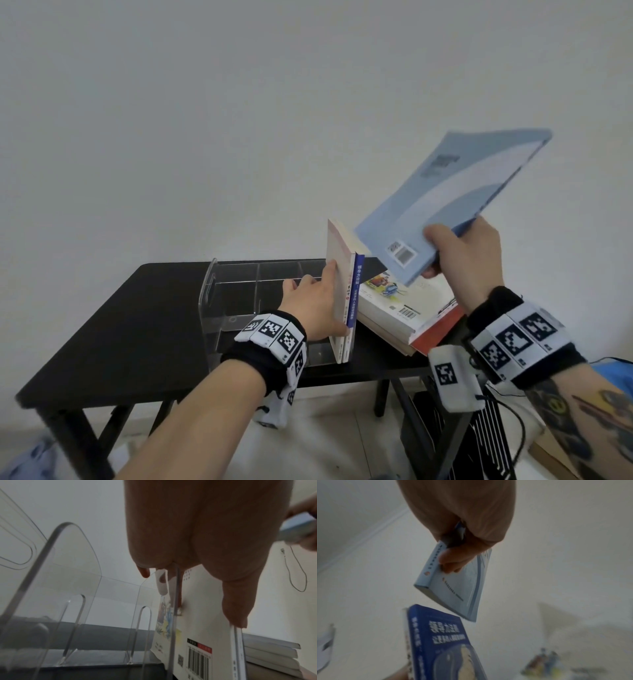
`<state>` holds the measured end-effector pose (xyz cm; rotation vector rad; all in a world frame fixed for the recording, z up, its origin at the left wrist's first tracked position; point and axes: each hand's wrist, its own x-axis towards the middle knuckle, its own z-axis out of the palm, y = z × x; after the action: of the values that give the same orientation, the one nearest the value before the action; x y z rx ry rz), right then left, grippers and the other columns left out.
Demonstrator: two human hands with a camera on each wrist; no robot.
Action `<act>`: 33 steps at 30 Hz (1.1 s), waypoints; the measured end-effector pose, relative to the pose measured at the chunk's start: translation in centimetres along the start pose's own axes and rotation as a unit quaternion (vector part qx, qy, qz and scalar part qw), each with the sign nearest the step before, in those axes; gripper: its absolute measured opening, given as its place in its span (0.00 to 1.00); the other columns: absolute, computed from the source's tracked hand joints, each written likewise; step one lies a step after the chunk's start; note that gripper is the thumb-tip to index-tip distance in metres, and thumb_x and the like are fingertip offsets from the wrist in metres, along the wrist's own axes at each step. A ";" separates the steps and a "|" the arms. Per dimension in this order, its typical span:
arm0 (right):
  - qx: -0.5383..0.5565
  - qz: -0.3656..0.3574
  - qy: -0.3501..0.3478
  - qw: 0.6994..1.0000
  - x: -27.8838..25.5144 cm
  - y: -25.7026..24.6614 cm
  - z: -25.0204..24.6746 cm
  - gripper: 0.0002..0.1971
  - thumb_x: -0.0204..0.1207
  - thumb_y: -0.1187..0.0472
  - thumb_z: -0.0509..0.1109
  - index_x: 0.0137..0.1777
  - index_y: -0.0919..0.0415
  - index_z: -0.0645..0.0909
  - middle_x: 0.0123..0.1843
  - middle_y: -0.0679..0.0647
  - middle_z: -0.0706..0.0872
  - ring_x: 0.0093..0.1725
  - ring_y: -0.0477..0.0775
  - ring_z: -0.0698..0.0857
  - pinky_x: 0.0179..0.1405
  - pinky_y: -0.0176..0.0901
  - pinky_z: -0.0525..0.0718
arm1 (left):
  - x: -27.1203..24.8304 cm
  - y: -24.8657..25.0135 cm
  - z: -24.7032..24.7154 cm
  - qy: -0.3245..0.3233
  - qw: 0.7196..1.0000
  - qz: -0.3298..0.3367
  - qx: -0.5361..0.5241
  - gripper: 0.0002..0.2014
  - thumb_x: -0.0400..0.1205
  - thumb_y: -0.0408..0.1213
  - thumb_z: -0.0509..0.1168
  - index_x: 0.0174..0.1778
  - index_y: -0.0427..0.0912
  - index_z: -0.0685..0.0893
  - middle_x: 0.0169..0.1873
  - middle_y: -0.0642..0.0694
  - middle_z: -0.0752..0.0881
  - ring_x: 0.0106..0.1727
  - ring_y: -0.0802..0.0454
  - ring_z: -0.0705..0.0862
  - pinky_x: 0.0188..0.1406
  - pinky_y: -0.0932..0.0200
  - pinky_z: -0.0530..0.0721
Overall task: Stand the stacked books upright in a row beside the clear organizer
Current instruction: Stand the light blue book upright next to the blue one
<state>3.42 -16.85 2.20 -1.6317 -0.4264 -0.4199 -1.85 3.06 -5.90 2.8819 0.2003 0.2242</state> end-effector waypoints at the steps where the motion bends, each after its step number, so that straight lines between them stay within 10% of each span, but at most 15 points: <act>1: 0.004 -0.025 0.011 1.000 -0.1 -1.0 0.3 0.08 0.72 0.67 0.67 0.51 0.65 0.79 0.41 0.60 0.89 0.28 0.58 0.89 0.18 0.42 0.82 | 0.0 0.0 0.0 0.004 1.000 0.000 -0.007 0.57 0.70 0.58 0.73 0.85 0.46 0.42 0.68 0.44 0.78 0.73 0.44 0.69 0.70 0.42 0.59; 9: 0.045 -0.097 0.010 0.994 -2.1 -5.1 3.7 0.06 0.75 0.61 0.69 0.46 0.50 0.74 0.43 0.52 0.87 0.31 0.55 0.89 0.19 0.39 0.82 | -0.5 0.1 -0.2 0.008 0.999 -0.030 -0.021 0.59 0.67 0.61 0.76 0.86 0.52 0.44 0.83 0.39 0.51 0.84 0.40 0.46 0.79 0.36 0.52; 12: -0.019 -0.094 -0.039 0.995 -3.2 -4.3 4.8 0.07 0.76 0.59 0.68 0.49 0.47 0.75 0.42 0.39 0.84 0.40 0.37 0.86 0.34 0.36 0.87 | -0.7 -0.3 -0.9 -0.026 0.996 -0.059 -0.062 0.58 0.66 0.62 0.77 0.85 0.60 0.46 0.84 0.39 0.42 0.84 0.38 0.40 0.79 0.34 0.50; 14: -0.059 -0.085 -0.077 0.992 -4.0 -3.5 5.6 0.09 0.77 0.58 0.67 0.57 0.52 0.75 0.46 0.42 0.85 0.44 0.44 0.87 0.39 0.43 0.89 | -1.0 -0.8 -1.4 -0.043 0.995 -0.060 -0.073 0.58 0.66 0.61 0.78 0.85 0.60 0.48 0.84 0.39 0.40 0.85 0.38 0.40 0.80 0.34 0.51; 19: -0.167 -0.089 -0.124 0.974 -5.0 -1.9 7.1 0.21 0.79 0.58 0.65 0.71 0.57 0.70 0.48 0.49 0.87 0.43 0.52 0.86 0.39 0.43 0.86 | -1.8 -1.9 -1.5 -0.004 0.978 -0.099 -0.182 0.70 0.63 0.55 0.83 0.85 0.44 0.35 0.86 0.43 0.44 0.85 0.42 0.50 0.81 0.37 0.59; 25: -0.266 -0.078 -0.173 0.945 -6.1 0.1 8.1 0.38 0.80 0.55 0.65 0.85 0.49 0.48 0.52 0.58 0.89 0.45 0.62 0.88 0.45 0.57 0.89 | -3.0 -1.8 -1.7 0.032 0.981 -0.041 -0.187 0.72 0.60 0.54 0.83 0.85 0.54 0.33 0.84 0.49 0.56 0.83 0.47 0.56 0.80 0.42 0.55; 33: -0.369 -0.059 -0.204 0.905 -7.6 2.0 8.8 0.49 0.84 0.51 0.59 0.66 0.37 0.10 0.33 0.52 0.80 0.29 0.49 0.80 0.32 0.42 0.80 | -2.9 -1.0 -2.1 -0.013 0.985 0.021 -0.170 0.65 0.65 0.49 0.81 0.84 0.59 0.36 0.73 0.55 0.72 0.75 0.55 0.65 0.70 0.56 0.54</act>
<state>-1.96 -8.51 -4.24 -2.4607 -0.7413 -0.3442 -5.19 4.03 -4.49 2.5502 0.0856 0.2051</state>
